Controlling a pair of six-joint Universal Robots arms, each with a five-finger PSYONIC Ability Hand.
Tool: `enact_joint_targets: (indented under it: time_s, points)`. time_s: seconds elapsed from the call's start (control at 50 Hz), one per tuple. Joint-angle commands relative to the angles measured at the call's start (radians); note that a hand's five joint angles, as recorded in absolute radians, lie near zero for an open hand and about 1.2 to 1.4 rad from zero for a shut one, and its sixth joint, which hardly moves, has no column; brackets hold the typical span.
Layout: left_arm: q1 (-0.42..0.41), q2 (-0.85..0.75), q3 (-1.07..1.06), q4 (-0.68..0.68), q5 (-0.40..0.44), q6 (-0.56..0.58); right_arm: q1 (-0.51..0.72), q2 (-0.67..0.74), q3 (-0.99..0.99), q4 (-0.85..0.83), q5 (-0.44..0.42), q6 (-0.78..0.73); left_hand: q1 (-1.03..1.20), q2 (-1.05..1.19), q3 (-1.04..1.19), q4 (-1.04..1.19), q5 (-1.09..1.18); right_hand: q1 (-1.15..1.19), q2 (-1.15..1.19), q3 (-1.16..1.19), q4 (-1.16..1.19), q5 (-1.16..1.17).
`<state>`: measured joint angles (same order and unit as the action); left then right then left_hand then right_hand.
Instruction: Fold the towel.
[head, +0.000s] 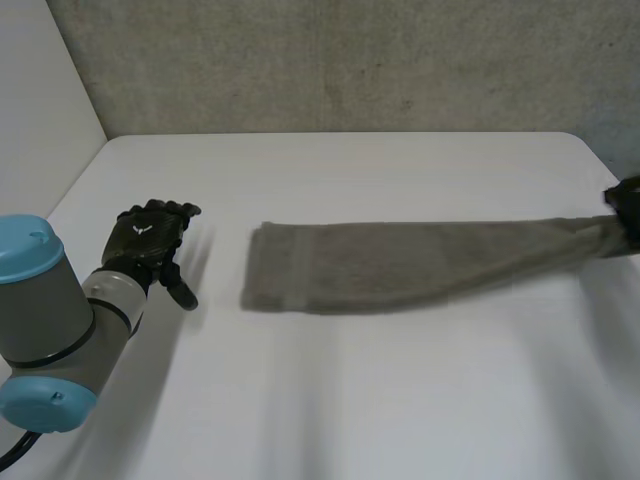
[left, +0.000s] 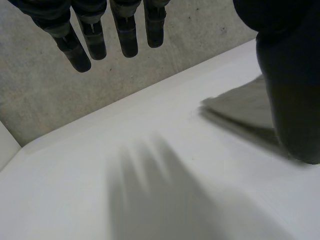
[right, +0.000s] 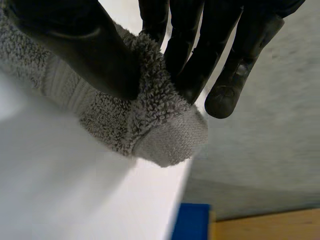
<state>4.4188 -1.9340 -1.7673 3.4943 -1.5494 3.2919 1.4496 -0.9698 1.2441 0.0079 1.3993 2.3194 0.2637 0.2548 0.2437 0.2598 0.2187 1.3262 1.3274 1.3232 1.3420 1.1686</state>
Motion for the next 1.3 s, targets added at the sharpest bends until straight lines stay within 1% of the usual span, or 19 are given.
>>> enact_joint_targets:
  time_s: [0.02, 0.16, 0.24, 0.32, 0.34, 0.36, 0.38, 0.4, 0.52, 0.6, 0.72, 0.9, 0.94, 0.96, 1.0, 1.06, 1.08, 1.18, 1.3]
  points:
    - [-0.002, 0.010, 0.003, 0.000, -0.001, 0.000, 0.167, -0.037, -0.155, 0.017, -0.010, -0.051, -0.085, -0.076, -0.065, -0.082, -0.215, 0.070, 0.069, 0.073, 0.054, 0.053]
    - [-0.016, 0.020, 0.009, 0.000, -0.001, -0.003, 0.485, -0.018, -0.258, 0.010, -0.014, -0.032, -0.085, -0.077, -0.065, -0.082, -0.215, 0.070, 0.069, 0.073, 0.054, 0.053]
    - [-0.025, 0.024, 0.015, 0.000, -0.003, -0.005, 0.707, 0.083, -0.276, -0.012, -0.028, -0.032, -0.085, -0.077, -0.065, -0.082, -0.215, 0.070, 0.069, 0.073, 0.054, 0.053]
    - [-0.032, 0.024, 0.019, 0.000, -0.003, -0.005, 0.815, 0.151, -0.275, -0.019, -0.033, -0.040, -0.085, -0.077, -0.065, -0.082, -0.215, 0.070, 0.069, 0.073, 0.054, 0.053]
    - [-0.033, 0.024, 0.022, 0.000, -0.003, -0.005, 0.845, 0.186, -0.276, -0.017, -0.019, -0.040, -0.085, -0.077, -0.065, -0.082, -0.215, -0.347, -0.349, -0.344, -0.363, -0.364]
    - [-0.033, 0.024, 0.022, 0.000, -0.003, -0.005, 0.845, 0.186, -0.276, -0.017, -0.019, -0.040, -0.085, -0.077, -0.065, -0.082, -0.215, -0.352, -0.353, -0.349, -0.367, -0.369]
    - [-0.035, 0.024, 0.023, 0.000, -0.003, -0.005, 0.867, 0.216, -0.276, -0.019, -0.007, -0.037, -0.085, -0.077, -0.065, -0.082, -0.215, -0.907, -0.908, -0.904, -0.923, -0.924]
    - [-0.039, 0.023, 0.026, 0.002, -0.003, -0.003, 0.877, 0.230, -0.273, -0.019, 0.007, -0.034, -0.085, -0.077, -0.065, -0.082, -0.215, -1.152, -1.153, -1.149, -1.167, -1.169]
    - [-0.058, 0.017, 0.042, 0.002, -0.003, -0.003, 0.868, 0.230, -0.255, -0.009, 0.083, -0.008, -0.088, -0.079, -0.068, -0.084, -0.218, -1.152, -1.153, -1.149, -1.167, -1.169]
    - [-0.088, 0.007, 0.068, 0.002, -0.003, -0.003, 0.803, 0.102, -0.152, 0.000, 0.132, 0.124, -0.088, -0.079, -0.068, -0.084, -0.218, -1.152, -1.153, -1.149, -1.167, -1.169]
    - [-0.140, 0.003, 0.094, 0.002, -0.003, -0.005, 0.657, -0.058, 0.104, -0.019, 0.063, 0.310, -0.085, -0.077, -0.065, -0.082, -0.215, -1.152, -1.153, -1.149, -1.167, -1.169]
    - [-0.185, -0.016, 0.091, 0.014, -0.005, -0.003, 0.506, -0.095, 0.336, -0.125, -0.022, 0.333, -0.088, -0.079, -0.068, -0.084, -0.218, -1.138, -1.140, -1.135, -1.154, -1.155]
    - [-0.188, -0.023, 0.086, 0.014, -0.005, -0.003, 0.476, -0.087, 0.371, -0.169, -0.022, 0.331, -0.088, -0.079, -0.068, -0.084, -0.218, -0.849, -0.850, -0.846, -0.865, -0.866]
    - [-0.188, -0.023, 0.086, 0.014, -0.005, -0.003, 0.476, -0.087, 0.371, -0.169, -0.022, 0.331, -0.088, -0.079, -0.068, -0.084, -0.218, -0.848, -0.849, -0.845, -0.864, -0.865]
    - [-0.190, -0.025, 0.083, 0.014, -0.006, -0.005, 0.462, -0.072, 0.386, -0.218, -0.023, 0.333, -0.088, -0.079, -0.068, -0.084, -0.218, -0.404, -0.405, -0.401, -0.420, -0.421]
    - [-0.193, -0.025, 0.081, 0.014, -0.008, -0.003, 0.454, -0.058, 0.388, -0.241, -0.023, 0.333, -0.088, -0.079, -0.068, -0.084, -0.218, -0.167, -0.168, -0.164, -0.182, -0.184]
    - [-0.196, -0.025, 0.080, 0.014, -0.009, -0.005, 0.448, -0.050, 0.388, -0.258, -0.028, 0.333, -0.088, -0.079, -0.068, -0.084, -0.218, 0.068, 0.066, 0.071, 0.052, 0.051]
    - [-0.199, -0.019, 0.077, 0.014, -0.011, -0.005, 0.431, -0.058, 0.397, -0.250, -0.033, 0.330, -0.088, -0.079, -0.068, -0.084, -0.218, 0.070, 0.069, 0.073, 0.054, 0.053]
    - [-0.200, -0.008, 0.074, 0.014, -0.011, -0.005, 0.339, -0.144, 0.459, -0.148, -0.109, 0.224, -0.085, -0.077, -0.065, -0.082, -0.215, 0.070, 0.069, 0.073, 0.054, 0.053]
